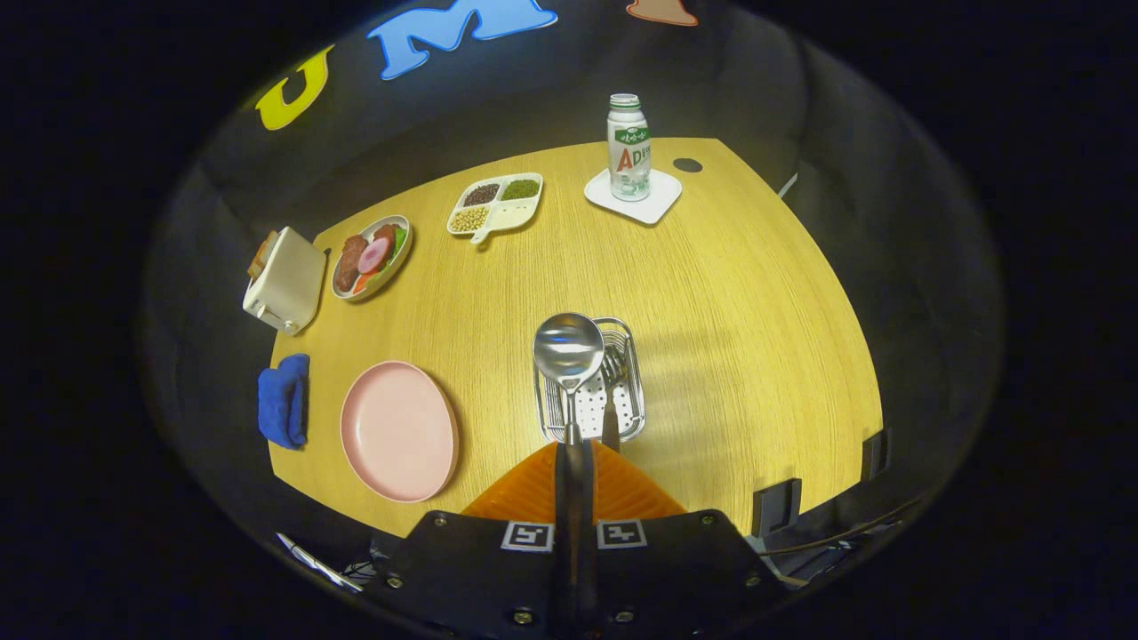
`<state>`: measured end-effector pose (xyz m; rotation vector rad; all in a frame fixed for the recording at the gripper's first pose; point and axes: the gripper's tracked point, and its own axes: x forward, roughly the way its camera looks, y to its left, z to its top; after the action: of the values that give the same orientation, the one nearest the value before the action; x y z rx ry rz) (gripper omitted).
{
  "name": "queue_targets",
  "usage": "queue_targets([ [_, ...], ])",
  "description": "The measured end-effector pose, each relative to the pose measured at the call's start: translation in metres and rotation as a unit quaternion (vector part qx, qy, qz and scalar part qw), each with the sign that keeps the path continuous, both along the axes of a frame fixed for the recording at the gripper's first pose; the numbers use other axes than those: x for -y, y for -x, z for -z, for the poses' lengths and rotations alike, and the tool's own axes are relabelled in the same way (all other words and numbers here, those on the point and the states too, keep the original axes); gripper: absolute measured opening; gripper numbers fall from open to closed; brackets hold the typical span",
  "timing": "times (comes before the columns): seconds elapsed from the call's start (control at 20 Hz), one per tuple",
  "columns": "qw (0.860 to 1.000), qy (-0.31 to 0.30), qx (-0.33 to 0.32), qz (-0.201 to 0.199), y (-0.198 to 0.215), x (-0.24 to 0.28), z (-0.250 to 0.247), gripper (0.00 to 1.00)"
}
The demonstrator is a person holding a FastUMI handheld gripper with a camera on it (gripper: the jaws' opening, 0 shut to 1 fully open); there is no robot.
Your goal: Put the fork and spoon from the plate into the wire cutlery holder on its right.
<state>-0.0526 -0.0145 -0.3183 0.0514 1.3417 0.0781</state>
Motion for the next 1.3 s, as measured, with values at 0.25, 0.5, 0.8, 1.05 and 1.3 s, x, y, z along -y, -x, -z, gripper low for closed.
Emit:
queue_targets([
  [0.25, 0.999, 0.016, -0.037, 0.015, 0.007, 0.001, 0.005, 0.04],
  [0.5, 0.999, 0.01, -0.048, 0.015, 0.011, -0.004, 0.006, 0.06],
  [0.8, 0.999, -0.014, -0.012, 0.031, -0.004, -0.009, -0.01, 0.29],
  [1.05, 0.999, -0.016, 0.028, 0.035, -0.015, -0.01, -0.017, 0.98],
  [1.3, 0.999, -0.016, 0.039, 0.035, -0.017, -0.012, -0.022, 0.98],
])
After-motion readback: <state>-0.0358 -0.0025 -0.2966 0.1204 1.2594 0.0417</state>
